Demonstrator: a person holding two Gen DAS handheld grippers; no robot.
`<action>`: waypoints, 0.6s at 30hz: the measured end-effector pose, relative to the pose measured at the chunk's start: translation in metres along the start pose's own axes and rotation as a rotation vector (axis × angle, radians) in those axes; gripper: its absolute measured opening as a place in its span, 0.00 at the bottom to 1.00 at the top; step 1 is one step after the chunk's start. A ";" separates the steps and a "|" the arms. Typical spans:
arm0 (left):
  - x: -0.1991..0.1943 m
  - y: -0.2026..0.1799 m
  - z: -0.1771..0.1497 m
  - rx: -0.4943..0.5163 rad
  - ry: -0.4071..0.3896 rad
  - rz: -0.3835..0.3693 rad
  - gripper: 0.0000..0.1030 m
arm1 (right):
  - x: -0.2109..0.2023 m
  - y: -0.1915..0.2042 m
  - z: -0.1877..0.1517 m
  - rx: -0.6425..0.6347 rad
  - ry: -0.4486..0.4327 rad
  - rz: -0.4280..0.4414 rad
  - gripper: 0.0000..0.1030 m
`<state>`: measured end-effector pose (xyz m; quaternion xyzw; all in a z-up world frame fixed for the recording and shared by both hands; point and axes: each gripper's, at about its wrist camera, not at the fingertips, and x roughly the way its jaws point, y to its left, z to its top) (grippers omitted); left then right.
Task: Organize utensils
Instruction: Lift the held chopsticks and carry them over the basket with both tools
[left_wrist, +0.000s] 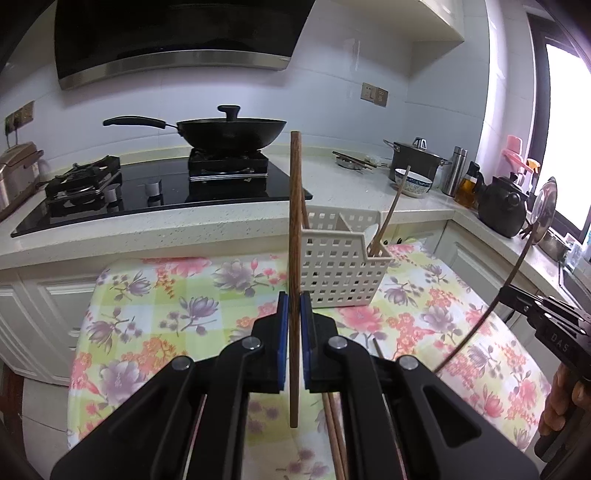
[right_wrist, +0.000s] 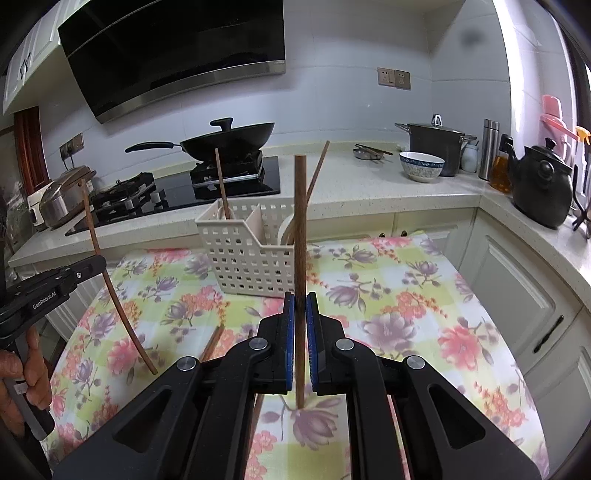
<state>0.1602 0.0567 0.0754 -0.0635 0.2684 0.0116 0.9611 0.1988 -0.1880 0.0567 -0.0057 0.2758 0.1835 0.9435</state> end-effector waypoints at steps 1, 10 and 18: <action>0.002 0.000 0.005 0.004 0.000 -0.003 0.06 | 0.001 -0.001 0.005 -0.001 -0.004 0.002 0.09; 0.014 -0.007 0.059 0.025 -0.036 -0.047 0.06 | 0.011 -0.007 0.063 -0.012 -0.054 0.033 0.09; 0.018 -0.022 0.133 0.058 -0.127 -0.073 0.06 | 0.012 -0.005 0.129 -0.036 -0.136 0.045 0.09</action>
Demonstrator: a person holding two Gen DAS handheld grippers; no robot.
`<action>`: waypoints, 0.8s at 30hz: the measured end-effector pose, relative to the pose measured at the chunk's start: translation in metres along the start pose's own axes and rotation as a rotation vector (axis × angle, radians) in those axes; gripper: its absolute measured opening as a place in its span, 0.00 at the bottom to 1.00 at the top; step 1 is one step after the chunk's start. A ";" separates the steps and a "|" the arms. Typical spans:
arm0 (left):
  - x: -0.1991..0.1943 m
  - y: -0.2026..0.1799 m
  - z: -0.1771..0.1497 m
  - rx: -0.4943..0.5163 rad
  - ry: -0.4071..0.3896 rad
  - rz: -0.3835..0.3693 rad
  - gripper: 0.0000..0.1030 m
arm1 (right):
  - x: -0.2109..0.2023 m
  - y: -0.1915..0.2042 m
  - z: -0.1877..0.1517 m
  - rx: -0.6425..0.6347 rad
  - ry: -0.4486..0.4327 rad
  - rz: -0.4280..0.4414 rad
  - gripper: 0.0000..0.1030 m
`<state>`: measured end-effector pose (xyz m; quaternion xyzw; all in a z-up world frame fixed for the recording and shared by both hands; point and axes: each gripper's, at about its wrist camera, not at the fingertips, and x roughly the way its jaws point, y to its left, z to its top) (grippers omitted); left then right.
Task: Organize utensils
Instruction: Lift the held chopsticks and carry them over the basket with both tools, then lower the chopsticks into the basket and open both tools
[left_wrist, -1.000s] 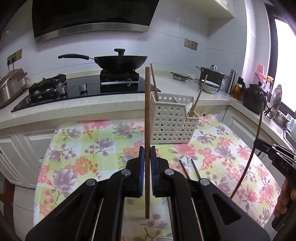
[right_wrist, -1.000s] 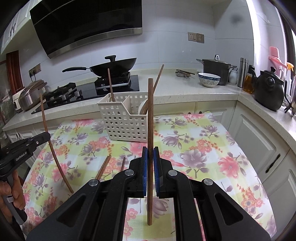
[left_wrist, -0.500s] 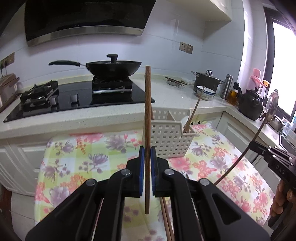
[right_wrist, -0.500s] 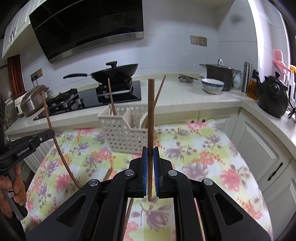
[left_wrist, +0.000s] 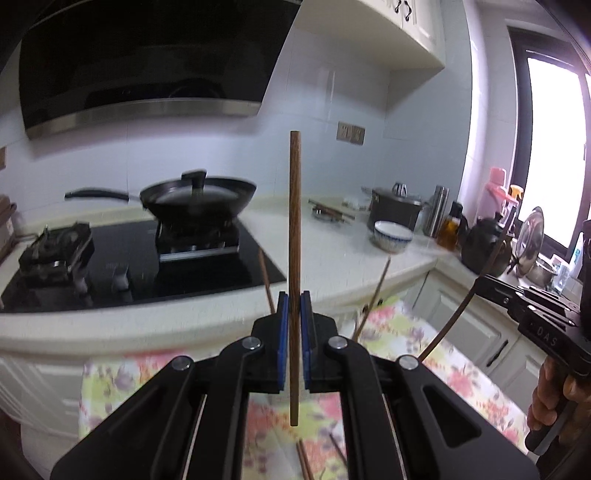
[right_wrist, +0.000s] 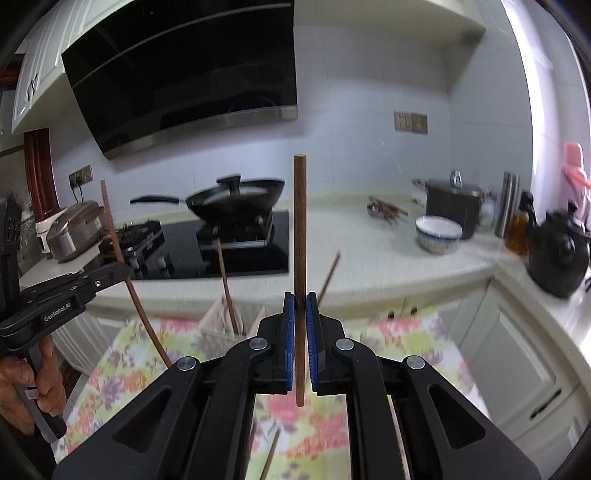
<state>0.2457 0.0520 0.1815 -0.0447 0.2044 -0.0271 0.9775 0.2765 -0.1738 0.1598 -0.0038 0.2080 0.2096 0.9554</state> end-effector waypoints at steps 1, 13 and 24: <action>0.003 -0.001 0.008 0.002 -0.009 -0.003 0.06 | 0.002 0.000 0.006 -0.001 -0.006 0.003 0.09; 0.051 -0.003 0.047 0.008 -0.039 0.023 0.06 | 0.045 0.006 0.033 -0.003 -0.018 0.032 0.09; 0.096 0.013 0.020 -0.030 0.026 0.058 0.06 | 0.082 0.003 0.018 0.007 0.033 0.033 0.09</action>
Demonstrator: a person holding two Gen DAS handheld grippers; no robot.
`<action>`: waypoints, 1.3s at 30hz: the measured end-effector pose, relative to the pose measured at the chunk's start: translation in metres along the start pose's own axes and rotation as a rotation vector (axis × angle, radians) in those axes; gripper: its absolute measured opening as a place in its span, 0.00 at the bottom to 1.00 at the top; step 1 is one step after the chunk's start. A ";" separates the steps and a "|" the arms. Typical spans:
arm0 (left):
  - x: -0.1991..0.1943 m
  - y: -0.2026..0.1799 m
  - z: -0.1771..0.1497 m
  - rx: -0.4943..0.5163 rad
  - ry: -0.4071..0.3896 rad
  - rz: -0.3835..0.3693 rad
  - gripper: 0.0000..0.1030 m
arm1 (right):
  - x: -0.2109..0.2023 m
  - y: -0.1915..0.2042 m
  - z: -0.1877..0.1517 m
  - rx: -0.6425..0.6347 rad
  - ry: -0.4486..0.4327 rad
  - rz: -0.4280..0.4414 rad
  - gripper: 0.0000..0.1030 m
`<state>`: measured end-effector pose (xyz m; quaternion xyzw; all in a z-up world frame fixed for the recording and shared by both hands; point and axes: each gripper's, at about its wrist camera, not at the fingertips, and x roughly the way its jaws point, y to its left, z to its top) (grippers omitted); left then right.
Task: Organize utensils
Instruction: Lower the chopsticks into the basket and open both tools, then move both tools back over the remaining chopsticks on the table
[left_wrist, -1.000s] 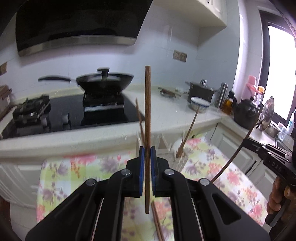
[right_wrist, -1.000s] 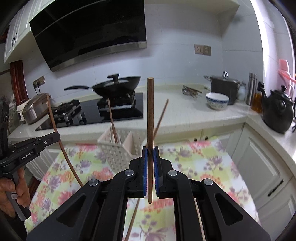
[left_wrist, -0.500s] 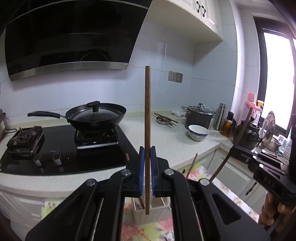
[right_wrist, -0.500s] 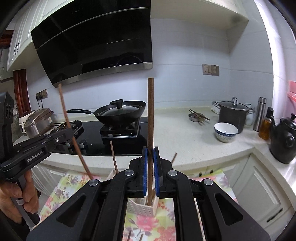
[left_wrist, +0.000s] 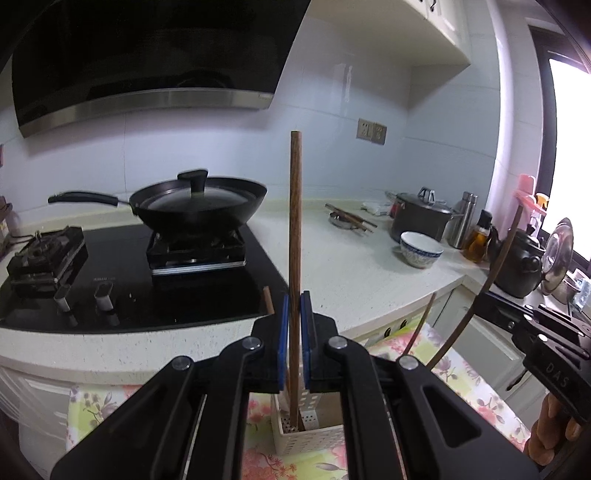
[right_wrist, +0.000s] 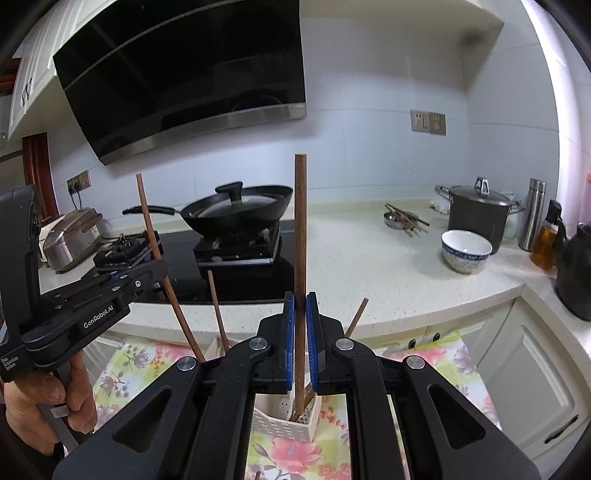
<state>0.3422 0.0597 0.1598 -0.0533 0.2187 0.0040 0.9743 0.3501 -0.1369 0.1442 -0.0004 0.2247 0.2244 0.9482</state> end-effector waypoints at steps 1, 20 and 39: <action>0.003 0.001 -0.002 0.000 0.008 0.002 0.06 | 0.004 0.000 -0.002 0.001 0.011 -0.001 0.09; 0.034 0.027 -0.047 -0.065 0.170 -0.005 0.27 | 0.025 -0.021 -0.029 0.076 0.098 -0.050 0.59; -0.036 0.013 -0.263 -0.149 0.519 -0.096 0.21 | -0.019 -0.015 -0.245 0.221 0.514 -0.038 0.81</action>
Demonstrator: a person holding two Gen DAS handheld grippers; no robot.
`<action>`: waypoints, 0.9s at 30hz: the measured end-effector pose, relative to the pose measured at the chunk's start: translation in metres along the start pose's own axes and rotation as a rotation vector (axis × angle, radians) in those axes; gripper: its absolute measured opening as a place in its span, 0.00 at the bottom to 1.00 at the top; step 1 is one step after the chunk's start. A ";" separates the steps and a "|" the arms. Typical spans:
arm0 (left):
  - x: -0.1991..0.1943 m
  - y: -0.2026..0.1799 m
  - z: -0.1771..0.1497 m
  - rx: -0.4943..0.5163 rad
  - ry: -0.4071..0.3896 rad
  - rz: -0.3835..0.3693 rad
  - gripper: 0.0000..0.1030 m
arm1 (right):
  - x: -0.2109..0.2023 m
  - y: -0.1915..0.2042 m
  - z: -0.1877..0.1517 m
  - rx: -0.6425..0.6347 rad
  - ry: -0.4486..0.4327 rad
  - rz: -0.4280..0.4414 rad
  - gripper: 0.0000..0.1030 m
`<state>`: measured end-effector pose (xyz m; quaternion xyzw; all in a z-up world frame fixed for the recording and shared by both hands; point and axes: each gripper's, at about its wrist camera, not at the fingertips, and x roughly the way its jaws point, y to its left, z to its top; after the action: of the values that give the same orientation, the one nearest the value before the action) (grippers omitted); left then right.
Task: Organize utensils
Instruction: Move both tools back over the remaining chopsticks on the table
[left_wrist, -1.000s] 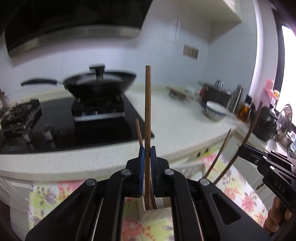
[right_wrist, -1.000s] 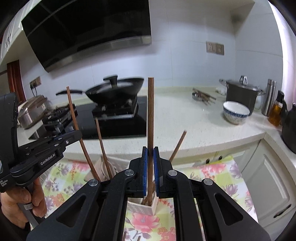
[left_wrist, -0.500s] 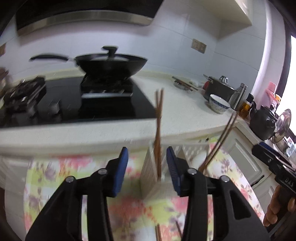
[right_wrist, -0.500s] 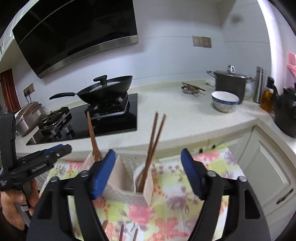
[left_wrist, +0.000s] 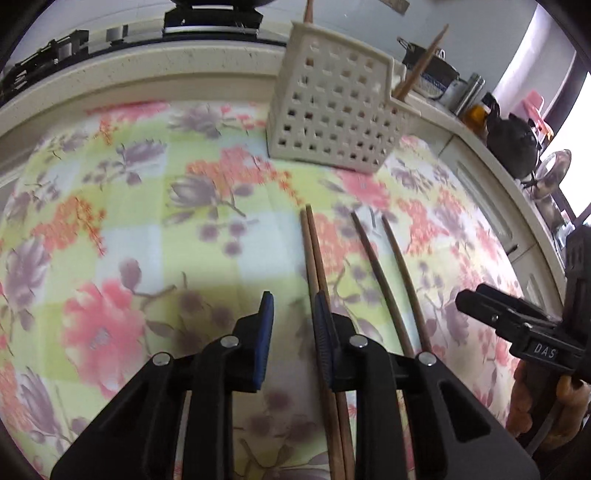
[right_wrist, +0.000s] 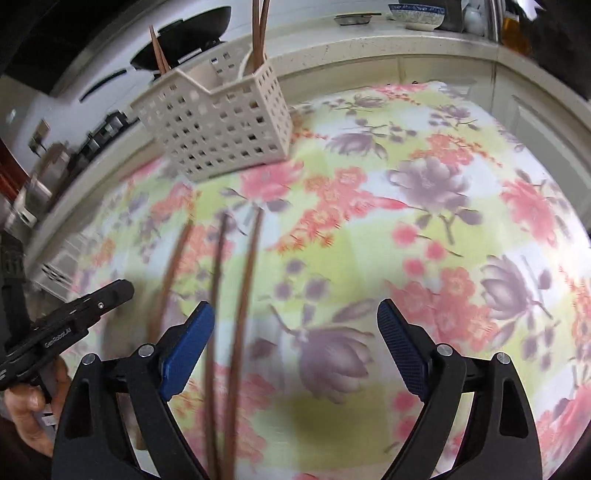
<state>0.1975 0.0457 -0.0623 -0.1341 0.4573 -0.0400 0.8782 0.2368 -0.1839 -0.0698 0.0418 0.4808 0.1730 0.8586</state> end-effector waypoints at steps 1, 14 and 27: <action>0.002 -0.002 -0.001 0.004 0.002 -0.001 0.21 | -0.002 0.002 0.000 -0.012 -0.007 -0.002 0.81; 0.020 -0.022 -0.002 0.077 0.029 0.073 0.15 | -0.003 0.006 0.000 -0.050 -0.016 -0.028 0.82; 0.029 -0.035 0.002 0.184 0.031 0.200 0.08 | 0.008 0.024 -0.001 -0.100 0.006 -0.052 0.81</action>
<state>0.2181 0.0070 -0.0750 -0.0062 0.4765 0.0038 0.8791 0.2337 -0.1590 -0.0710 -0.0140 0.4752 0.1747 0.8622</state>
